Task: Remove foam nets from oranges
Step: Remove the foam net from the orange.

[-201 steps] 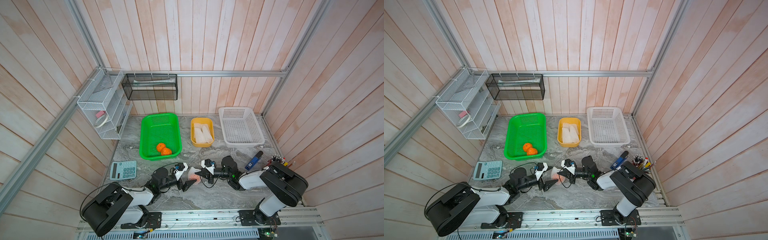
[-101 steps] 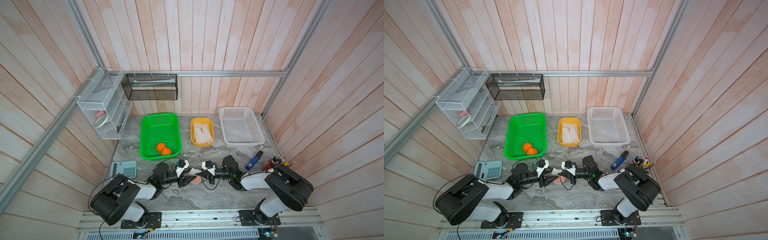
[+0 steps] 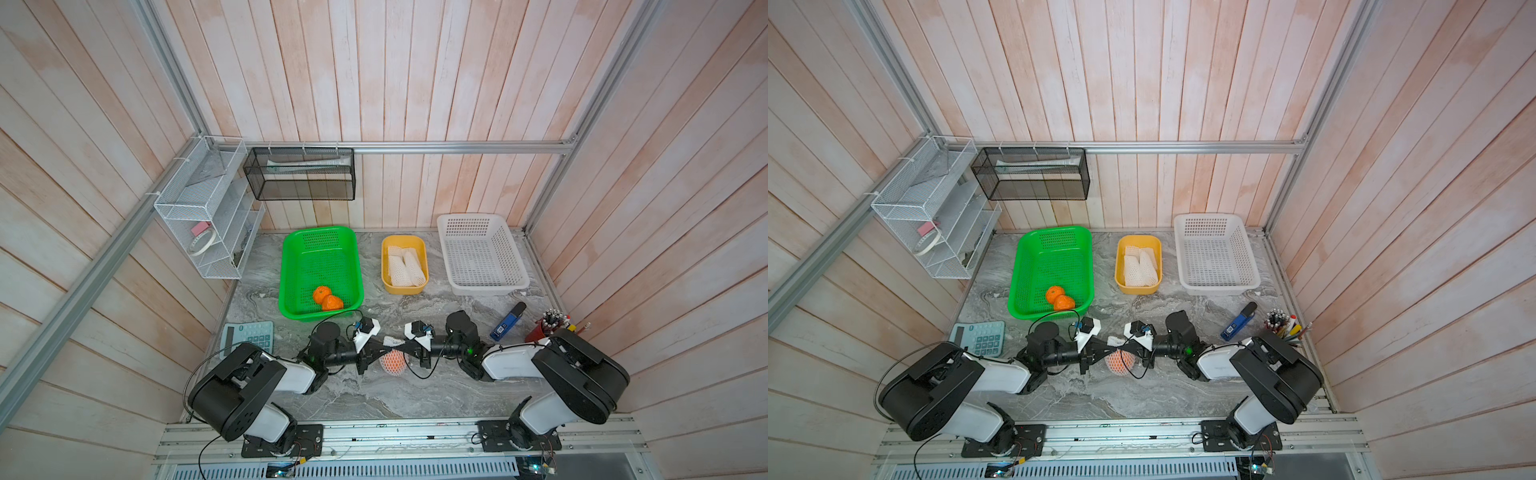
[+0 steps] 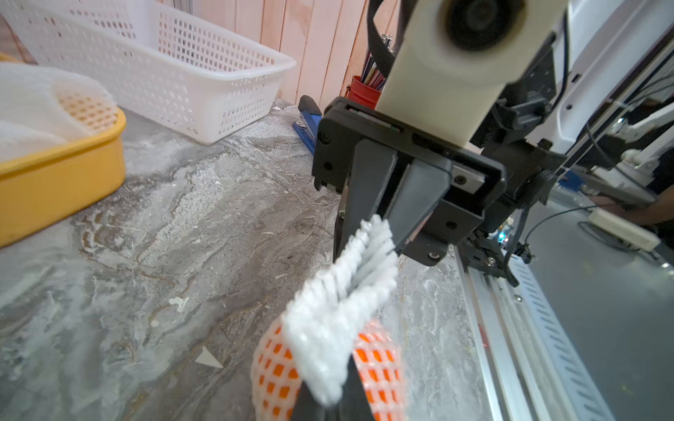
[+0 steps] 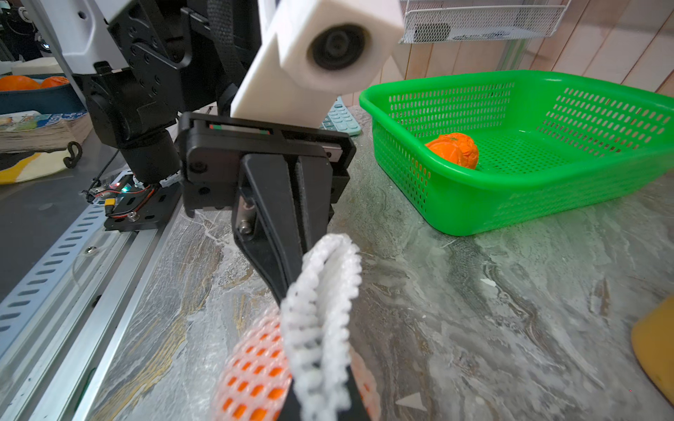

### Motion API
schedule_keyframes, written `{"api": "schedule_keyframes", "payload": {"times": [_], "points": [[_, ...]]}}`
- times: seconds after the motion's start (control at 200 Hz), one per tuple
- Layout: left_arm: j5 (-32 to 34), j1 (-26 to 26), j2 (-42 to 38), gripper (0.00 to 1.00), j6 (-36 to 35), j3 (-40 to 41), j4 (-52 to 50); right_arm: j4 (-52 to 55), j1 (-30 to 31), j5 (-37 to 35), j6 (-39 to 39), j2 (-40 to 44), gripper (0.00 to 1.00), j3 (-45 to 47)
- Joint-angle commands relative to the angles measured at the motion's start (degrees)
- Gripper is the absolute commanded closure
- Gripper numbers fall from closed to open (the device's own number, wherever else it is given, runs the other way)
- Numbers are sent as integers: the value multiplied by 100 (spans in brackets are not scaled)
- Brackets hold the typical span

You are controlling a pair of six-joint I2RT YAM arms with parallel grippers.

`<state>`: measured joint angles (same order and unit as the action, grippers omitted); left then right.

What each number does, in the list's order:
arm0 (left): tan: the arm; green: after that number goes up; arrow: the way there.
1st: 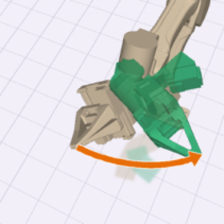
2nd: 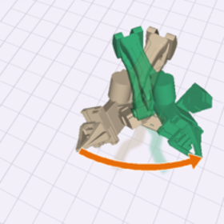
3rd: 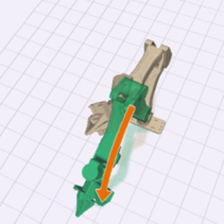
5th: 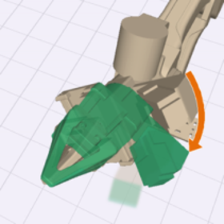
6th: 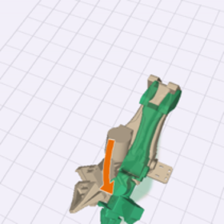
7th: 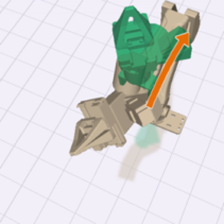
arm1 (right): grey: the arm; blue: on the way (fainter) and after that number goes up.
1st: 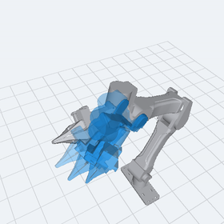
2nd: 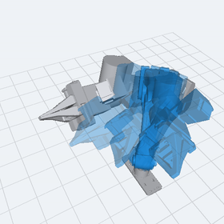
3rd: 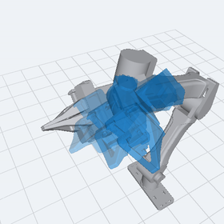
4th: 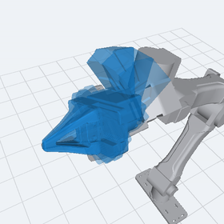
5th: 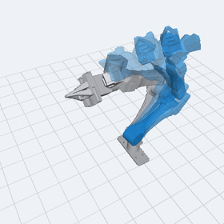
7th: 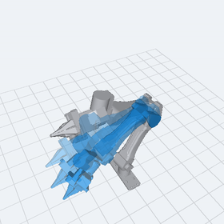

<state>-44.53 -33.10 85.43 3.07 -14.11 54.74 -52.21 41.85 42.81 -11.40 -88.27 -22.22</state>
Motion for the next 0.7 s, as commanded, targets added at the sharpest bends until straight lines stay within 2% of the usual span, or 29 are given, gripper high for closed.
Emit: {"api": "schedule_keyframes", "payload": {"times": [0.0,0.07,0.15,0.265,0.49,0.695], "points": [[-14,-10,36,100,25,-103,168,-163,-89,155,318,115,90,-10],[85,-7,-13,100,18,-86,216,-357,-220,162,635,196,69,79],[177,-12,-106,100,20,-22,415,-720,-346,175,1053,313,50,269],[279,-20,-167,100,48,63,666,-864,-525,254,1546,452,37,415],[314,-87,-38,100,18,198,1294,-1119,-586,471,1757,376,29,676],[358,-236,79,100,22,193,1560,-1592,-582,527,1913,-55,30,622]]}}
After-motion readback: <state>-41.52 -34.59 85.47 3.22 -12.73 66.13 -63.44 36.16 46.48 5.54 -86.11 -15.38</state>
